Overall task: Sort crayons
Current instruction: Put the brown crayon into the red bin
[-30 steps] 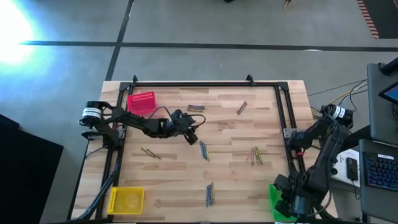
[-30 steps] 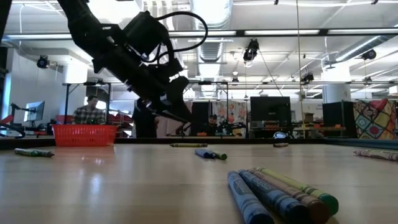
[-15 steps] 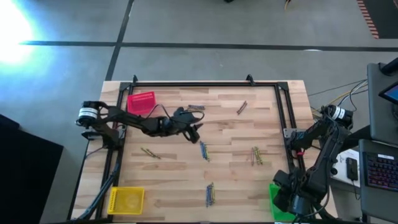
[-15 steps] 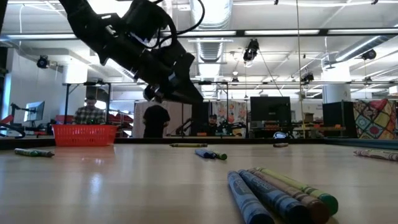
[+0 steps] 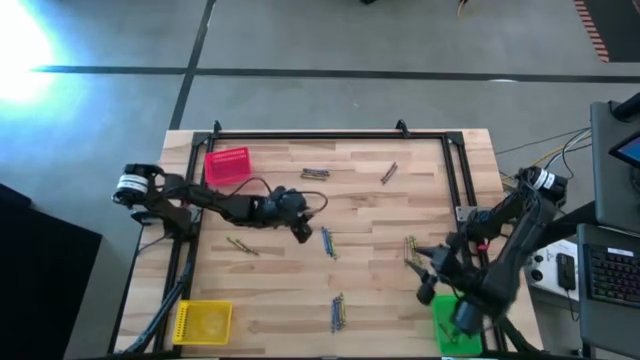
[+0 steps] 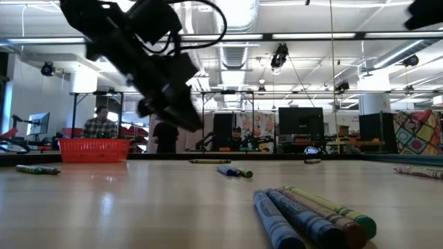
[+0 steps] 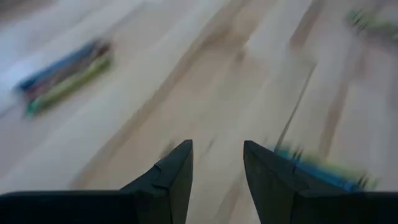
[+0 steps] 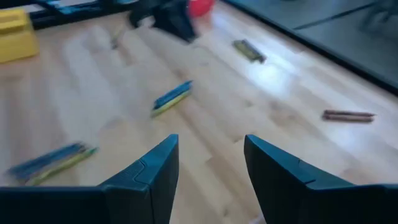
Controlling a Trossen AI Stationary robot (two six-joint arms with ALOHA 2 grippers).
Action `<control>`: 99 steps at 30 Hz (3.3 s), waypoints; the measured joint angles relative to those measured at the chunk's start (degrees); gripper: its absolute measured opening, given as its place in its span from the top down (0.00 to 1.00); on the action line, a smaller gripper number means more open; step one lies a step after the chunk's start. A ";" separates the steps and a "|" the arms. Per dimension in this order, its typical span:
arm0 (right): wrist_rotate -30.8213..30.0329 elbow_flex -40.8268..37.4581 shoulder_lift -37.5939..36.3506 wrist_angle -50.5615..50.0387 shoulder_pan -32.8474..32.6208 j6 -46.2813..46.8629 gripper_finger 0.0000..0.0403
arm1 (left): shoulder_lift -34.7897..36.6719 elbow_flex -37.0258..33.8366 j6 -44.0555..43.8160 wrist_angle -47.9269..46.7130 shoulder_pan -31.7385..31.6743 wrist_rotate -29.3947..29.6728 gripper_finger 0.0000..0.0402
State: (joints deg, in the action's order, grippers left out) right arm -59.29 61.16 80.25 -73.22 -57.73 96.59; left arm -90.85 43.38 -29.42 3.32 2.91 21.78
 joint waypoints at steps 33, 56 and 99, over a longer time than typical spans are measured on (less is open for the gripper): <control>29.29 -14.95 5.69 68.79 37.17 -57.22 0.59 | 4.22 -0.15 -42.50 -39.49 28.21 5.74 0.69; 29.80 -15.36 10.29 67.48 37.39 -58.07 0.59 | 3.85 -0.92 -22.23 -50.55 28.33 -1.75 0.69; 29.97 -15.33 10.58 67.55 37.37 -60.09 0.59 | 13.11 -2.57 3.06 -51.51 11.54 4.05 0.99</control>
State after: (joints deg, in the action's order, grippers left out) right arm -29.32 45.84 90.83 -5.67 -20.36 36.51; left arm -77.75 40.81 -26.36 -48.19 14.44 25.83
